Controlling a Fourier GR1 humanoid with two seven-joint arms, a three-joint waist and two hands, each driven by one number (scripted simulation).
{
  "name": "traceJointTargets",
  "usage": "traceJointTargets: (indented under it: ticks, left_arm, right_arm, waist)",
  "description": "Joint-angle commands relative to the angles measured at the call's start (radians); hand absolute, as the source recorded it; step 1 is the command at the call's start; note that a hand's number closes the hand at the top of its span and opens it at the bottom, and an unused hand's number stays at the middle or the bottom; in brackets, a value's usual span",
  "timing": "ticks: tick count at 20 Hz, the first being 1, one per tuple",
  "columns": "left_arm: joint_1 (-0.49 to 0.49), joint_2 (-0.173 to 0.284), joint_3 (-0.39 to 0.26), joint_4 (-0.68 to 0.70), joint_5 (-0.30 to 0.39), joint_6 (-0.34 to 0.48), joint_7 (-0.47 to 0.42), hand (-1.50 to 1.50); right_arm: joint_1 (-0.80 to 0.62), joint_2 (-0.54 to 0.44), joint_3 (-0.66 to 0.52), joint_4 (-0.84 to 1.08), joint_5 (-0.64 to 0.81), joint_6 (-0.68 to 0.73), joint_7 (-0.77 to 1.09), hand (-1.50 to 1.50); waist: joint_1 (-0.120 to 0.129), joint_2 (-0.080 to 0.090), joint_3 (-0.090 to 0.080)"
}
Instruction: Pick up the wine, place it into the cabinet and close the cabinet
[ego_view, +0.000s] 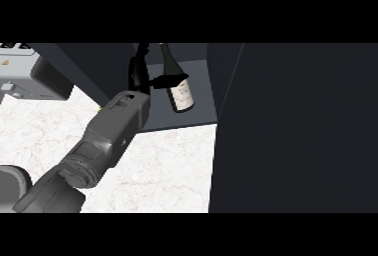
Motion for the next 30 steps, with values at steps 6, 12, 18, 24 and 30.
traceJointTargets:
  ticks: [6,12,18,24,30]
  left_arm:
    - [0.023,0.028,0.007,-0.012,-0.005,-0.078,-0.074,-1.50]
    - [-0.010,-0.011,0.032,-0.023,0.010,-0.076,-0.082,-1.50]
    - [0.006,-0.060,0.054,-0.073,0.023,-0.067,-0.125,-1.50]
    - [0.133,-0.060,0.063,-0.215,0.054,-0.105,-0.227,-1.50]
    - [0.214,-0.060,-0.029,-0.383,0.094,-0.092,-0.234,-1.50]
  right_arm:
    - [0.023,0.009,0.019,-0.017,0.014,0.007,0.001,-1.50]
    - [0.006,0.003,0.029,-0.048,0.019,-0.019,0.033,-1.50]
    - [-0.017,0.013,0.032,-0.012,0.009,-0.030,0.024,-1.50]
    - [-0.008,0.033,0.025,0.032,0.040,-0.015,-0.026,-1.50]
    - [0.001,0.020,0.032,0.012,0.060,-0.023,0.006,-1.50]
  waist:
    - [0.015,-0.007,-0.001]
    - [0.019,-0.012,-0.001]
    - [0.021,-0.015,0.000]
    - [0.035,-0.028,0.001]
    - [0.058,-0.039,0.001]
